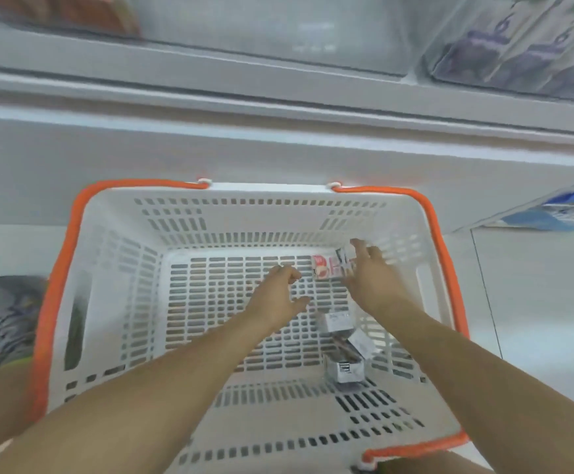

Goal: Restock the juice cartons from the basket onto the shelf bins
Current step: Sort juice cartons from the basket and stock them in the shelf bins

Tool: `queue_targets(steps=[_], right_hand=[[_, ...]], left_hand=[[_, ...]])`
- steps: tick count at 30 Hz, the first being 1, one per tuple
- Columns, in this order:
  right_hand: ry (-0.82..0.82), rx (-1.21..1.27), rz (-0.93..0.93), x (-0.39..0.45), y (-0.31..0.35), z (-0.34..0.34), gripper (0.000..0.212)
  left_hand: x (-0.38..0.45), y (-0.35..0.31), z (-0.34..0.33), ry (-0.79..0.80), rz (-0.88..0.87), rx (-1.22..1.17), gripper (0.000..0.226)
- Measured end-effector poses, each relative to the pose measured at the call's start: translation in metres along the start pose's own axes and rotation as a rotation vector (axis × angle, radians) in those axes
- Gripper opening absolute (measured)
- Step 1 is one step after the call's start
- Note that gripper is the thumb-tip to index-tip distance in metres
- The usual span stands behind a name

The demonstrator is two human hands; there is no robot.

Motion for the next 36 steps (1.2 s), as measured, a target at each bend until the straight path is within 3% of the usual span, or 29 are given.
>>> queue_targets(steps=[4, 10, 15, 17, 20, 23, 26, 31, 36], right_hand=[[0.015, -0.006, -0.021, 0.017, 0.001, 0.000, 0.068], [0.018, 0.117, -0.088, 0.008, -0.010, 0.024, 0.060], [0.014, 0.235, -0.111, -0.015, -0.007, 0.036, 0.060], [0.023, 0.265, -0.140, -0.023, -0.007, 0.041, 0.061], [0.114, 0.353, -0.230, -0.032, -0.008, 0.051, 0.062], [0.232, 0.531, -0.295, -0.040, 0.000, 0.071, 0.062], [0.311, 0.609, -0.259, -0.053, 0.024, 0.110, 0.061], [0.292, 0.760, -0.054, -0.087, 0.074, 0.192, 0.050], [0.255, 0.966, 0.110, -0.111, 0.113, 0.237, 0.049]], left_hand=[[0.009, -0.005, -0.017, 0.046, -0.017, -0.081, 0.056], [-0.009, -0.018, -0.062, 0.355, -0.066, -0.116, 0.059], [-0.007, -0.024, -0.071, 0.357, -0.082, -0.073, 0.056], [-0.005, -0.018, -0.062, 0.321, 0.006, -0.185, 0.046], [-0.004, -0.005, -0.039, 0.319, 0.249, -0.546, 0.013], [-0.010, -0.015, -0.004, 0.357, 0.394, -0.833, 0.016], [-0.023, -0.056, 0.040, 0.336, 0.375, -0.967, 0.020], [-0.071, -0.137, 0.100, 0.395, 0.207, -0.935, 0.035], [-0.115, -0.175, 0.144, 0.413, 0.097, -0.668, 0.030]])
Point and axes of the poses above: each hand's wrist, its own x-axis towards the middle knuckle, its own z-axis out of the back of the hand, y = z × x, the point moved 9 cm from there along x, towards the middle knuckle, and after that the axes turned 7 degrees about -y, right-handed, at the moved point
